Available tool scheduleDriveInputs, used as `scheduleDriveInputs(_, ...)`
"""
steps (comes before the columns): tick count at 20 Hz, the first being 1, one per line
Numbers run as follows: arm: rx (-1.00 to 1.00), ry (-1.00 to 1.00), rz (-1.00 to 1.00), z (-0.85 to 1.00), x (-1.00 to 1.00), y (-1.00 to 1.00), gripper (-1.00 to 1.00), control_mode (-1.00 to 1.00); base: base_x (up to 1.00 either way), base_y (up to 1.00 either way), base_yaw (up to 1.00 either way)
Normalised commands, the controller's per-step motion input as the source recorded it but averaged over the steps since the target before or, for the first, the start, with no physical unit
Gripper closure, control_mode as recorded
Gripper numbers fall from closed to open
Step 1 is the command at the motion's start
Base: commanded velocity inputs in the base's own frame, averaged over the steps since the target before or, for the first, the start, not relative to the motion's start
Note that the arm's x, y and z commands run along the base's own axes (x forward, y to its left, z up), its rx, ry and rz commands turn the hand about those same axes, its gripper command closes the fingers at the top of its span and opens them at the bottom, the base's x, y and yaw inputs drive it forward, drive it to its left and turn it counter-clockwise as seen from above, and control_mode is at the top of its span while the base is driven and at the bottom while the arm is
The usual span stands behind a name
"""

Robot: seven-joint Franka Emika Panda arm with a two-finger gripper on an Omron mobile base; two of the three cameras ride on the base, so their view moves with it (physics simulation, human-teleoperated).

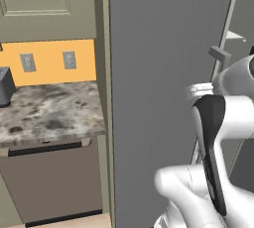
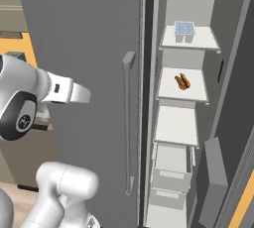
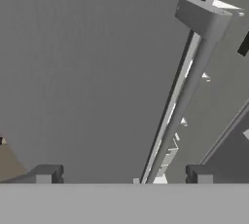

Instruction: Open the freezer door, pick up the ice cube tray from the freezer, and place it on the dining counter.

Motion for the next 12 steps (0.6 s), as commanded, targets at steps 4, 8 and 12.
scheduleDriveInputs(4, 0.09, 0.03, 0.0, 0.06, -0.01, 0.08, -1.0, -1.0, 0.0, 0.0, 0.0)
scheduleDriveInputs(8, 0.0, 0.0, 0.0, 0.0, -0.11, 0.0, -1.0, -1.0, 0.0, 0.0, 0.0)
scheduleDriveInputs(12, 0.02, 0.0, 0.0, -0.01, -0.27, 0.0, -1.0, -1.0, 0.0, 0.0, 0.0)
